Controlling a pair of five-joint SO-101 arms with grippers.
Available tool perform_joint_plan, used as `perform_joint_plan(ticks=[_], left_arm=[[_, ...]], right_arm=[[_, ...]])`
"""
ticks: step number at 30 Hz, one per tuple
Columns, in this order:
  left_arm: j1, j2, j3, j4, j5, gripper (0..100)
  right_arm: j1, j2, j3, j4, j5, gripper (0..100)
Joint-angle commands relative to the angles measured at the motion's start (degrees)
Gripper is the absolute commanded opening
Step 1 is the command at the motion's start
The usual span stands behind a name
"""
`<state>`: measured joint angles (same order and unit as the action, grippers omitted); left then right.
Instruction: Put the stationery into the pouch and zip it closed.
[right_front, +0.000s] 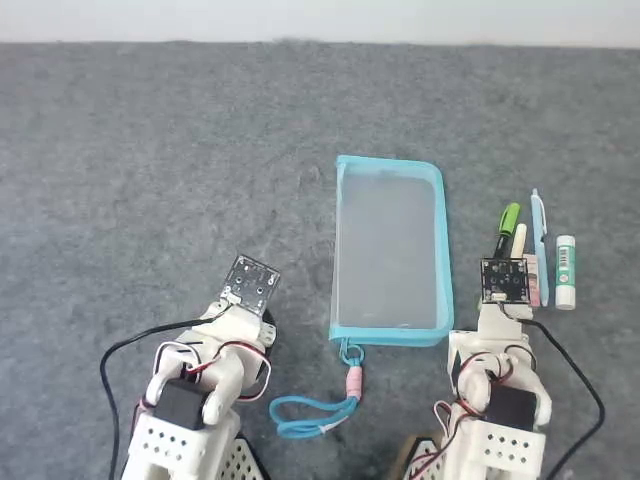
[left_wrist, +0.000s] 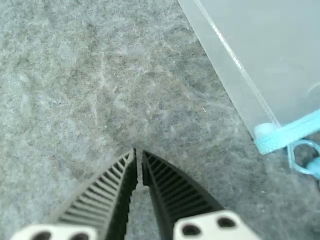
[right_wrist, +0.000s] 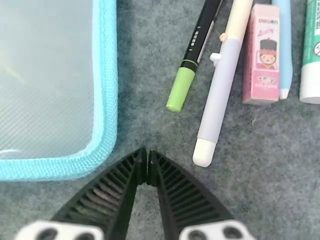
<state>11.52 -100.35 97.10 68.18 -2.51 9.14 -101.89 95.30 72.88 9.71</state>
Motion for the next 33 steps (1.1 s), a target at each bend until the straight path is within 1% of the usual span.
perform_joint_plan(ticks=[1, 19, 22, 24, 27, 30, 33], left_arm=[[0.4, 0.8, -0.3, -1.1, -0.4, 2], [0.5, 0.8, -0.3, -1.6, -0.2, 2], [0.5, 0.8, -0.3, -1.5, -0.2, 2], [0.5, 0.8, -0.3, -1.4, -0.2, 2], [0.5, 0.8, -0.3, -1.4, -0.2, 2], [0.5, 0.8, -0.3, -1.4, -0.2, 2], [0.1, 0.8, -0.3, -1.5, -0.4, 2]], right_arm=[[0.4, -0.5, 1.1, 0.6, -0.4, 0.6], [0.2, -0.5, 1.1, 0.0, -0.4, 0.6], [0.3, -0.5, 1.1, -6.9, -0.2, 0.6], [0.3, -0.5, 1.1, -13.2, 2.6, 0.6], [0.3, -0.5, 0.6, -17.8, 11.2, 0.6], [-0.3, 0.0, -1.0, -17.4, 16.0, 0.6], [-3.6, 0.2, -4.6, -13.4, 18.9, 0.6]])
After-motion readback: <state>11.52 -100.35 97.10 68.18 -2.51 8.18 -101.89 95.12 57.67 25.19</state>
